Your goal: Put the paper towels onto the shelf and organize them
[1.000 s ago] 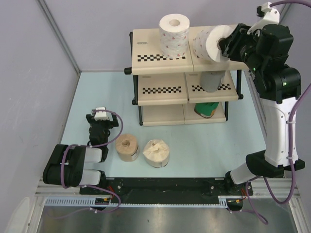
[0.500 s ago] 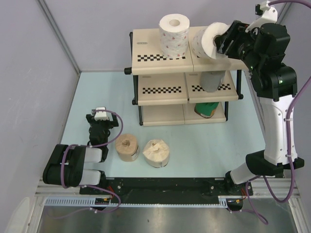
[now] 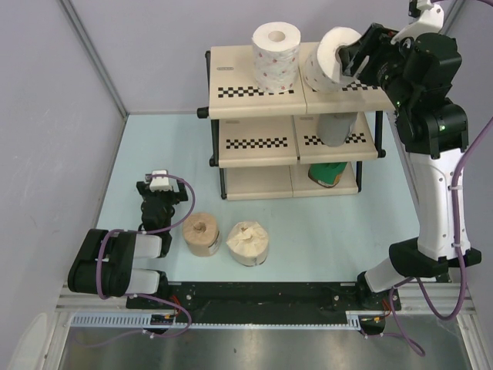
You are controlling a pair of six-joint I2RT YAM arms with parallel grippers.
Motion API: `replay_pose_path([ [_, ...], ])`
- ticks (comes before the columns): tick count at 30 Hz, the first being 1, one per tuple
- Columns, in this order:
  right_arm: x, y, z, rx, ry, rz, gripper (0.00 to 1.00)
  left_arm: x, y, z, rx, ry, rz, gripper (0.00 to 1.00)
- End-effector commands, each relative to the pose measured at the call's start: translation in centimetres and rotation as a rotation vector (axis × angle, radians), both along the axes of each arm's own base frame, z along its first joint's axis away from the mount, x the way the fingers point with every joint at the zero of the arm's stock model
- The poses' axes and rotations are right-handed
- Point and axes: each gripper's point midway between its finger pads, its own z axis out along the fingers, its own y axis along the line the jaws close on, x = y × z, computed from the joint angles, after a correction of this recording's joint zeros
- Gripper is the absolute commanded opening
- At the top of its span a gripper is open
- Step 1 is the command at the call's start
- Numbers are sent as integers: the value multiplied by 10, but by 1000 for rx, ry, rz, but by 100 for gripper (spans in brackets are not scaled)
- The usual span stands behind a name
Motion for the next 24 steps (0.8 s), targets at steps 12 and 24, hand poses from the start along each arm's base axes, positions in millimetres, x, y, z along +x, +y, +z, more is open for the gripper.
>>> replay_pose_path([
  [12,27,15,5,37,-38,42,72,5,-3,19,-13,-66,-17,100],
  [24,39,21,3,47,-53,55,72,5,-2,19,-13,-66,-15,100],
])
